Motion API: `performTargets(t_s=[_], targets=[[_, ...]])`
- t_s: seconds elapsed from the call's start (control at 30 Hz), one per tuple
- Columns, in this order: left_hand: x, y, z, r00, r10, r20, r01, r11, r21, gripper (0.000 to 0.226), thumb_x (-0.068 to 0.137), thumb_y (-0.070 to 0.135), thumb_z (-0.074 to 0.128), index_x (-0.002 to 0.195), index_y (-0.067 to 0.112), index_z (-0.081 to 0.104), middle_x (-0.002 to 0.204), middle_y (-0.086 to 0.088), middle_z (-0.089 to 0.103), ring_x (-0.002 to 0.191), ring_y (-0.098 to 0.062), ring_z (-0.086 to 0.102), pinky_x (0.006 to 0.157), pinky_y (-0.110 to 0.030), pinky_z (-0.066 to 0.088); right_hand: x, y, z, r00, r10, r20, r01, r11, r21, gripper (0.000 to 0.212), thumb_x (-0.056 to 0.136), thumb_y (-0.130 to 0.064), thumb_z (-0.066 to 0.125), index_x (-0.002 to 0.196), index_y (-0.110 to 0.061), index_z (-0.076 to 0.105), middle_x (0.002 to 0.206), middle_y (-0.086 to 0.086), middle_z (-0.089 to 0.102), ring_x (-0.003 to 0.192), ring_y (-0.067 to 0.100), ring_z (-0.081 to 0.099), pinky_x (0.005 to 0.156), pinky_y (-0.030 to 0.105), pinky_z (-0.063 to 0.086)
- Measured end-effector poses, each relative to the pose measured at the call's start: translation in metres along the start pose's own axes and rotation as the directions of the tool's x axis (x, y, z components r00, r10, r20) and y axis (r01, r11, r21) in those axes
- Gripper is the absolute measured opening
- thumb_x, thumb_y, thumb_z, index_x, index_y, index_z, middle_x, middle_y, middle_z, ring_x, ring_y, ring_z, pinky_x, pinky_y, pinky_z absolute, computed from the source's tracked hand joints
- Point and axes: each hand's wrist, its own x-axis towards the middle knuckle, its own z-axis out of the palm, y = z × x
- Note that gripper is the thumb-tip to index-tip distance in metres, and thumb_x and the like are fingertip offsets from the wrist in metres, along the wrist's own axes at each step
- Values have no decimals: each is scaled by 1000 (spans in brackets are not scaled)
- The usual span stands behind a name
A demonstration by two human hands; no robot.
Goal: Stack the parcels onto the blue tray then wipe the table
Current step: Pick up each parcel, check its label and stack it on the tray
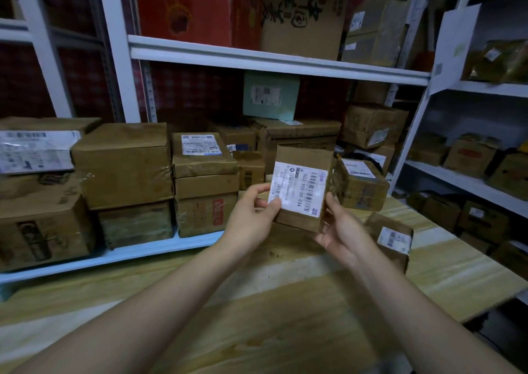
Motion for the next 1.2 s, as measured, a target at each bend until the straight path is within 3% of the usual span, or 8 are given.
performTargets(t_s=[0.1, 0.23, 0.33, 0.53, 0.7, 0.87, 1.0, 1.2], targets=[[-1, 0, 3, 996, 16, -83, -13, 999, 38, 31, 90, 15, 65, 118, 27, 56, 101, 0, 62, 89, -13, 61, 89, -33, 54, -3, -3, -3, 1000, -6, 6, 6, 1000, -19, 26, 102, -27, 52, 116, -11, 67, 106, 12, 77, 97, 26, 74, 85, 49, 58], [1, -2, 6, 988, -1, -153, -4, 1000, -29, 26, 88, 11, 66, 109, 24, 58, 94, -1, 64, 89, -20, 65, 88, -42, 55, -4, -5, -6, 1000, -23, -1, 23, 998, -55, 26, 101, -27, 54, 115, -10, 68, 109, 14, 76, 102, 28, 72, 91, 51, 56], [1, -1, 9, 992, -33, -125, 17, 991, -131, 28, 92, 21, 63, 118, 25, 52, 95, 0, 68, 88, -18, 66, 92, -47, 54, -3, -7, -9, 1000, -26, -11, 25, 999, -29, 29, 101, -28, 54, 120, -10, 65, 114, 15, 74, 109, 31, 69, 98, 53, 53], [1, 2, 12, 999, -49, 10, 50, 981, -187, 64, 89, 46, 62, 144, 24, 36, 109, 2, 65, 101, -7, 63, 100, -39, 50, -2, -6, -15, 1000, 5, -31, -2, 996, 88, 32, 103, -32, 49, 116, -7, 64, 118, 18, 71, 114, 30, 67, 105, 51, 48], [-1, 3, 16, 996, -52, 72, 66, 976, -206, 95, 69, 76, 59, 146, 26, 35, 114, 8, 63, 109, -8, 61, 108, -40, 43, 0, -5, -22, 1000, 14, 12, -15, 999, 52, 36, 97, -5, 55, 133, -2, 57, 121, 20, 70, 116, 30, 66, 108, 46, 47], [1, 0, 17, 995, -32, 99, 52, 977, -205, 109, 52, 97, 44, 139, 32, 43, 130, 11, 59, 118, -9, 57, 107, -42, 43, 3, -1, -22, 996, 91, 1, -91, 996, 10, 41, 98, -1, 52, 139, 1, 49, 126, 26, 65, 122, 35, 62, 109, 49, 44], [0, 1, 16, 993, 17, 120, 6, 982, -187, 86, 67, 90, 40, 133, 36, 53, 126, 11, 63, 116, -5, 58, 103, -40, 46, 6, 0, -26, 997, 81, -9, -80, 995, 62, 50, 95, 1, 54, 144, -1, 45, 126, 24, 66, 122, 33, 62, 111, 47, 44], [1, -2, 10, 995, 48, -93, -67, 973, -219, 24, 97, 36, 55, 119, 36, 61, 112, 2, 64, 95, -7, 62, 88, -31, 55, 8, -3, -30, 999, 16, -48, -13, 998, 66, 48, 95, 1, 54, 140, -16, 52, 133, 9, 65, 120, 26, 62, 102, 53, 49]])
